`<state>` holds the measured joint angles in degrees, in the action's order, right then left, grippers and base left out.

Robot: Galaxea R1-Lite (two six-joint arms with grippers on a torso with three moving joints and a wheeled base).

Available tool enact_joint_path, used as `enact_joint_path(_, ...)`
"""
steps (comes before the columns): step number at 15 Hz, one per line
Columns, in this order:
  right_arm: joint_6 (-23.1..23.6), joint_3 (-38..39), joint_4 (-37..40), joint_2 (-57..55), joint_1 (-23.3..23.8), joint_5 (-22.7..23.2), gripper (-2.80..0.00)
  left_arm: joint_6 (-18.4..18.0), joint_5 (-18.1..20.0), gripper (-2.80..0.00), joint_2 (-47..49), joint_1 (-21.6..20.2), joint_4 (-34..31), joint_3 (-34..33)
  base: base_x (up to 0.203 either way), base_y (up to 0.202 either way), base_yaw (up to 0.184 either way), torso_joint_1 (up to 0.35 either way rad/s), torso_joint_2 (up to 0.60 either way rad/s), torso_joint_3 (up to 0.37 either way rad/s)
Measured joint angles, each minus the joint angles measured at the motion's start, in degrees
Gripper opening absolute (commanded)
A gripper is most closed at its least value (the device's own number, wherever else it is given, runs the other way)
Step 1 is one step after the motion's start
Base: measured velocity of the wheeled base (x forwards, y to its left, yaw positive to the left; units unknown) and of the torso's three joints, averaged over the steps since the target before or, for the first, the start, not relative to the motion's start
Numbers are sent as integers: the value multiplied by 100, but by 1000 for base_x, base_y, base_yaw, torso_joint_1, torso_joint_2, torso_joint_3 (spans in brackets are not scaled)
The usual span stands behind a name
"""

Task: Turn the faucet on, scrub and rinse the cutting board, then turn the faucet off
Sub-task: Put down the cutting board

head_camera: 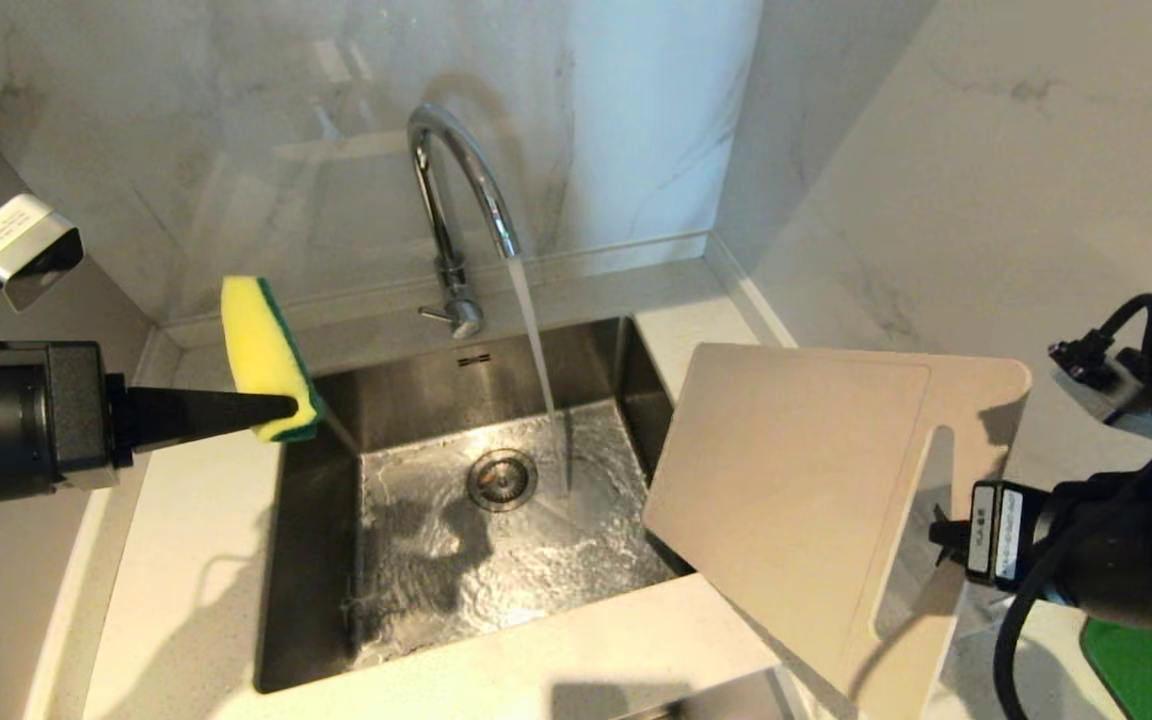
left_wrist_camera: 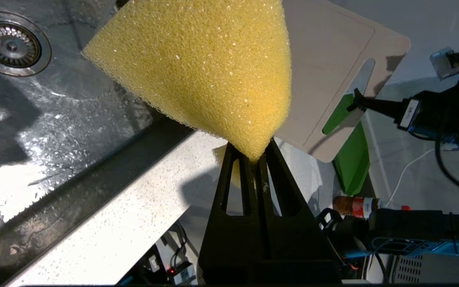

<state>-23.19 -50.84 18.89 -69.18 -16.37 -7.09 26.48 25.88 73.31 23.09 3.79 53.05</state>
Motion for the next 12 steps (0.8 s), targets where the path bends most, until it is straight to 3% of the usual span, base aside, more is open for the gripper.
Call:
enact_joint_path(3,57,412,-128,142,4,-29,-280,0,0,-280,-2,6,-15,-24,0,0,0,0,0,0)
enact_joint_path(6,9,128,-201,158,4,-18,-280,0,0,-280,-2,11,-23,-49,0,0,0,0,0,0)
enact_joint_path(9,-470,-844,-39,-73,1,17,-280,0,2,-280,-5,76,-23,-61,0,0,0,0,0,0)
enact_joint_path(12,-1039,-2562,725,-506,0,185,-280,0,2,-280,-9,105,-24,-57,0,0,0,0,0,0)
